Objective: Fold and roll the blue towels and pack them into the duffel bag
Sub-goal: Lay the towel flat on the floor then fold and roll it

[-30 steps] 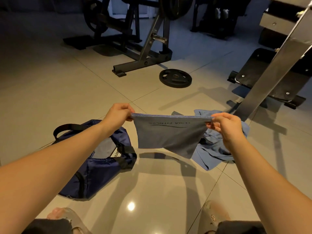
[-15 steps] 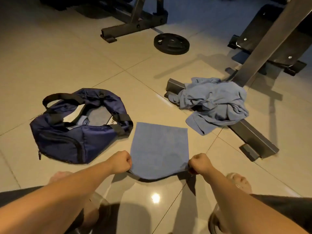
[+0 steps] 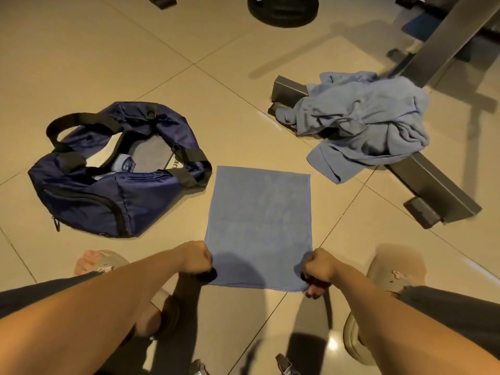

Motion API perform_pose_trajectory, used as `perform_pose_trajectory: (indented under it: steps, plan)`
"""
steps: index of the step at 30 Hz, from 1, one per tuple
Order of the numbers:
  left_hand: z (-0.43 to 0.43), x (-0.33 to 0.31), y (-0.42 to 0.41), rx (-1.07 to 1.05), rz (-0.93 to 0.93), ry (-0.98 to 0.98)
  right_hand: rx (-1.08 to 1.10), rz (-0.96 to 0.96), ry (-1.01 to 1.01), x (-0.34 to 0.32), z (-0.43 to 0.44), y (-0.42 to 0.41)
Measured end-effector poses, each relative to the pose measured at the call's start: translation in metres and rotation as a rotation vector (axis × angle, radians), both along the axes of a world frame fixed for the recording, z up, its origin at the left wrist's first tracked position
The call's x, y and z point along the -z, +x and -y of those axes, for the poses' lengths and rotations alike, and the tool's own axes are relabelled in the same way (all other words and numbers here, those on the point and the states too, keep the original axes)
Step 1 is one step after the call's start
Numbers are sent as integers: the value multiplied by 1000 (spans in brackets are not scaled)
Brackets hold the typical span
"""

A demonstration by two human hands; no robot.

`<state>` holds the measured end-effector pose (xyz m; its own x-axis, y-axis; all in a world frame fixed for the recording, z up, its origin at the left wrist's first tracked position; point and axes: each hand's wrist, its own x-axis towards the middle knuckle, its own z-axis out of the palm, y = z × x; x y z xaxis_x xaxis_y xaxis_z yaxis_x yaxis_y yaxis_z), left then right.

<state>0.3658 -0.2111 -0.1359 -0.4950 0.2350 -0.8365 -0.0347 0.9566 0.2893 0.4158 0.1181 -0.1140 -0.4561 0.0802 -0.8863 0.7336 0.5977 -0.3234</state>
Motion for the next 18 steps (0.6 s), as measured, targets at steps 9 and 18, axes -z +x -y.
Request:
perform_pose_trajectory:
  steps: [9,18]
  plan:
    - [-36,26,-68,-192,-167,25,-68,-313,101,35,-6,-82]
    - [-57,23,-159,-25,-678,-46,-379,-556,538,36,-30,-165]
